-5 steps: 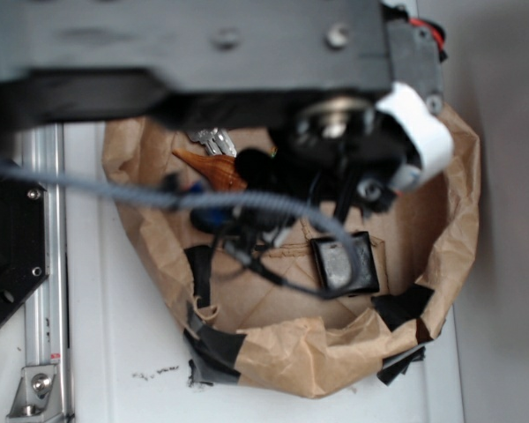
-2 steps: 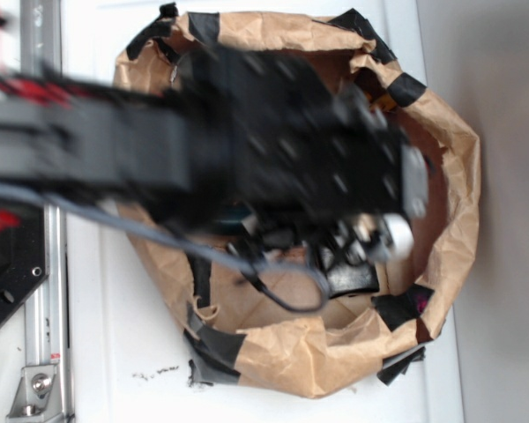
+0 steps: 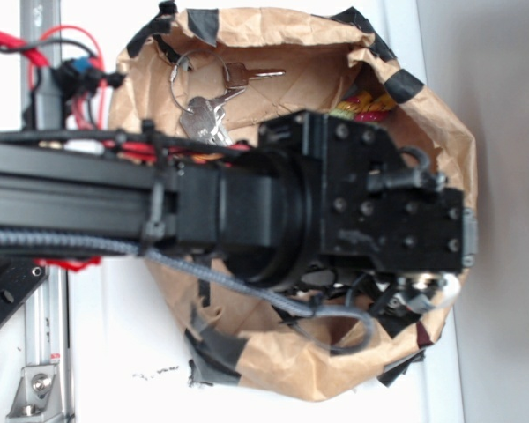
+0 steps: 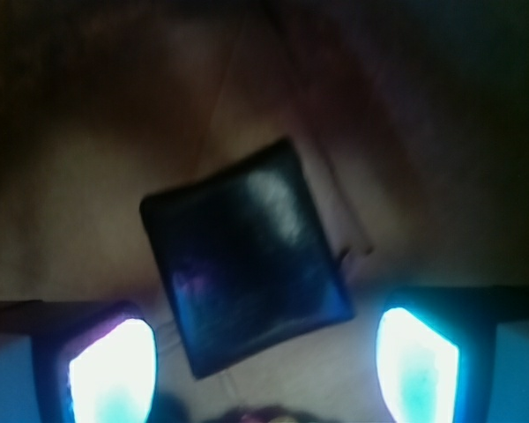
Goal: Grab the black box.
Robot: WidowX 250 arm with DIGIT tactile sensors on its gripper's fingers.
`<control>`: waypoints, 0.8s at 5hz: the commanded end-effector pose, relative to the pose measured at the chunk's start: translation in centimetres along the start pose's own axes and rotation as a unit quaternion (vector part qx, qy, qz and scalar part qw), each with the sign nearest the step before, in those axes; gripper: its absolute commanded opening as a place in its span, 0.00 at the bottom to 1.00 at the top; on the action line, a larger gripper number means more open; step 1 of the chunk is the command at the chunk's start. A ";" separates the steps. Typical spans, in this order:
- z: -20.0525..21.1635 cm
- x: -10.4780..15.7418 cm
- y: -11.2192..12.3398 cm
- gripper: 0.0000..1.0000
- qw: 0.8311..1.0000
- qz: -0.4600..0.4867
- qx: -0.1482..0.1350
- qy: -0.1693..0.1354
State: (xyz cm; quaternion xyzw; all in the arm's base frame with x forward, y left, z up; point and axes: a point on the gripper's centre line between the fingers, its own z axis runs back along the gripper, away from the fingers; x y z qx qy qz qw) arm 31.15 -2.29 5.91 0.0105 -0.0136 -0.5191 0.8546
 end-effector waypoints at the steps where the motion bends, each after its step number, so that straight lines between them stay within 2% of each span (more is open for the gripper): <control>1: 0.5 2.0 -2.1 1.00 0.998 -0.058 0.006 0.000; 2: -0.5 2.0 -3.1 1.00 0.997 -0.075 -0.012 0.008; 3: -2.0 1.6 -2.6 1.00 0.998 -0.059 -0.012 0.009; 4: -3.6 1.6 -1.7 1.00 0.999 -0.026 0.011 0.033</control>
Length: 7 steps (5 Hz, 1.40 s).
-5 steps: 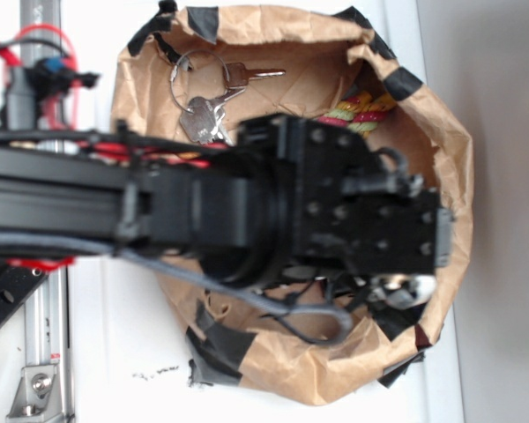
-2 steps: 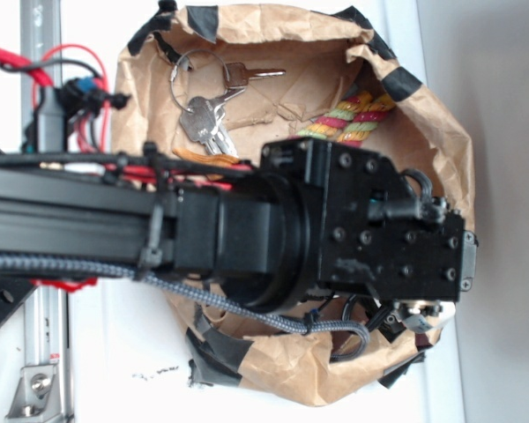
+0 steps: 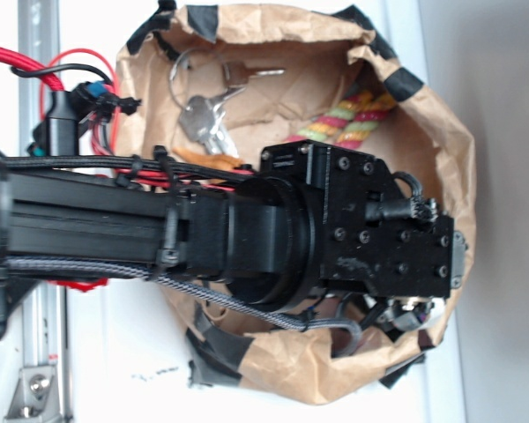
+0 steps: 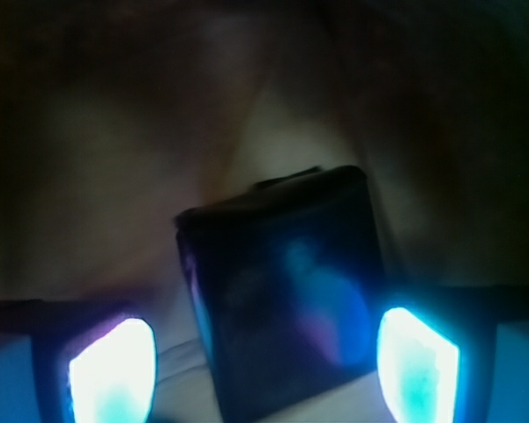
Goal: Grab the black box.
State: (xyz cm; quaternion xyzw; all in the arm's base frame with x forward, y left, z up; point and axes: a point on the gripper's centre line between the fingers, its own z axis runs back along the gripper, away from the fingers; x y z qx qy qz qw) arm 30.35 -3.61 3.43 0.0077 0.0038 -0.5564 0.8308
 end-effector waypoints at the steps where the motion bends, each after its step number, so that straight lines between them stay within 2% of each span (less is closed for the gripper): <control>1: -0.8 0.9 -0.3 0.96 0.999 0.036 0.024 0.008; 2: 1.6 -0.5 0.1 0.00 0.995 0.088 0.032 -0.039; 3: 4.9 -2.9 2.0 0.00 0.971 0.212 0.040 -0.102; 4: 6.9 -3.7 2.8 0.00 0.935 0.333 0.036 -0.112; 5: 9.1 -4.9 1.5 0.00 0.920 0.368 0.050 -0.123; 6: 10.4 -5.0 0.2 0.00 0.925 0.351 0.070 -0.126; 7: 9.3 -3.9 -0.8 1.00 0.944 0.299 0.053 -0.128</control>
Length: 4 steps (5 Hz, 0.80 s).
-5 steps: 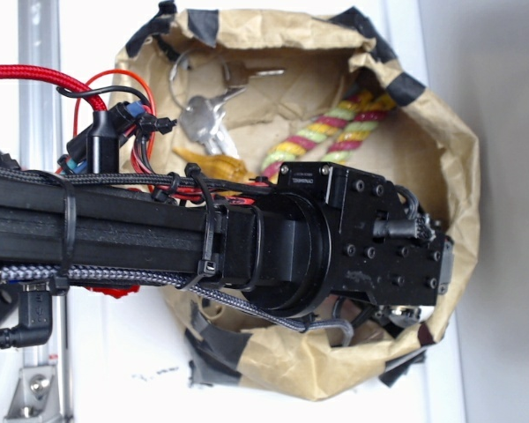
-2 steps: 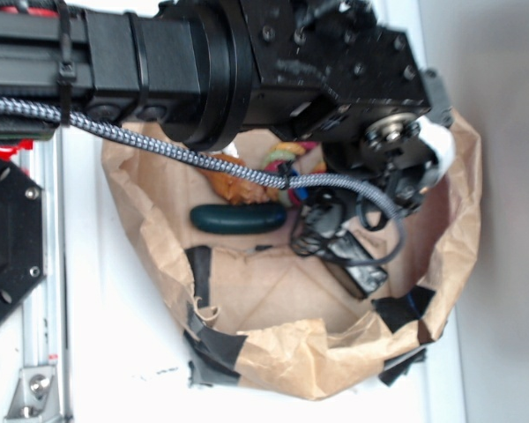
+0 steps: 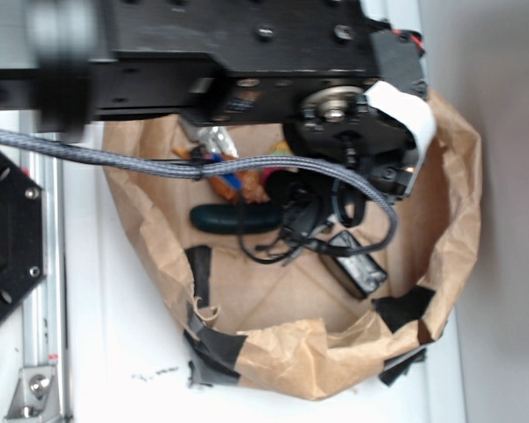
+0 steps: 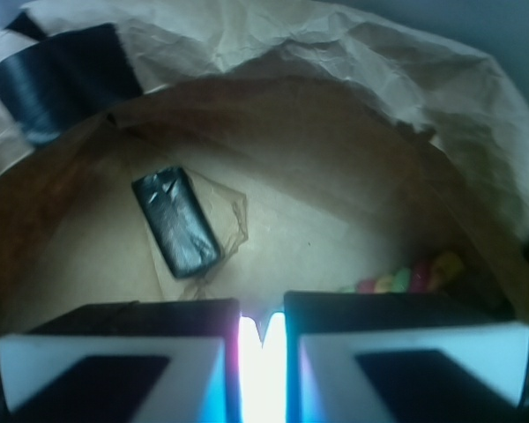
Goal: Grab the black box.
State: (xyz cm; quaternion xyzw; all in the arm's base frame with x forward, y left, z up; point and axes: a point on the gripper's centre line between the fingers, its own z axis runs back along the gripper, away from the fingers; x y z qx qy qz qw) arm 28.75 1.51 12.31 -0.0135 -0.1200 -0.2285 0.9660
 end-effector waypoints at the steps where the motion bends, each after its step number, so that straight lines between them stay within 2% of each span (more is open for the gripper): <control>1: -1.9 0.9 -2.2 1.00 0.995 -0.082 -0.045 -0.018; 2: -3.8 2.6 -3.5 1.00 0.989 -0.121 -0.080 -0.026; 4: -7.2 4.6 -5.7 1.00 0.977 -0.183 -0.104 -0.017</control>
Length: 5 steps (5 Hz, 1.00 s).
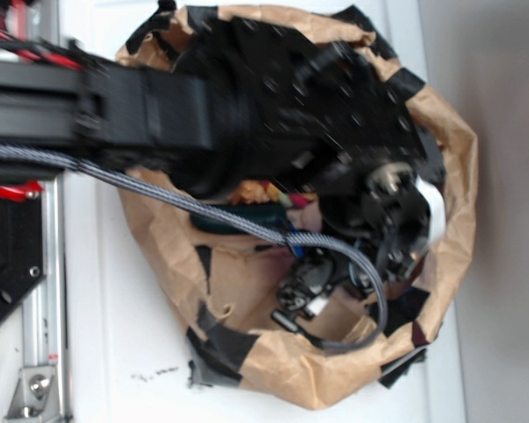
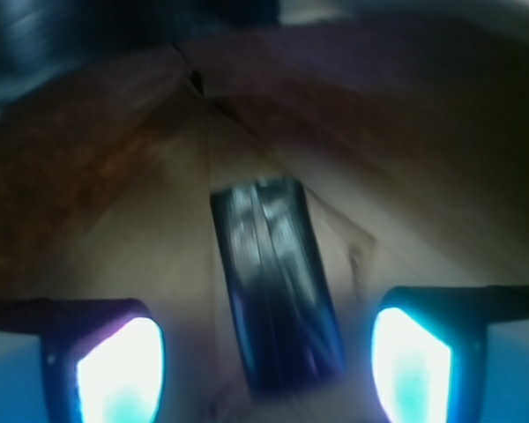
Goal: Grab the black box.
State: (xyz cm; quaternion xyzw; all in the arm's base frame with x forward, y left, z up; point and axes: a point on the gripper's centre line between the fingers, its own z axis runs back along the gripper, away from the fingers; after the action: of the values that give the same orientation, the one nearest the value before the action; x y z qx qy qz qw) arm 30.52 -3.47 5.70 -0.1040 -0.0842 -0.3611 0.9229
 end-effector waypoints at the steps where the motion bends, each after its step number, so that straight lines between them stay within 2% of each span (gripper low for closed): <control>1: -1.8 3.3 -1.4 0.00 0.997 -0.076 0.020 0.008; 2: 0.2 2.3 -1.4 0.00 0.998 -0.051 0.041 -0.009; 3: 4.4 0.8 -1.3 0.00 0.998 0.004 0.062 -0.014; 4: 9.8 -1.1 -1.7 0.00 0.989 0.101 0.082 -0.067; 5: 14.3 -1.1 -2.4 0.00 0.979 0.183 0.081 -0.043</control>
State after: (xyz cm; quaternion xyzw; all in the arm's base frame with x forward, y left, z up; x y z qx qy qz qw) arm 27.13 -0.05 17.28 -0.0688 -0.0950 -0.1733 0.9779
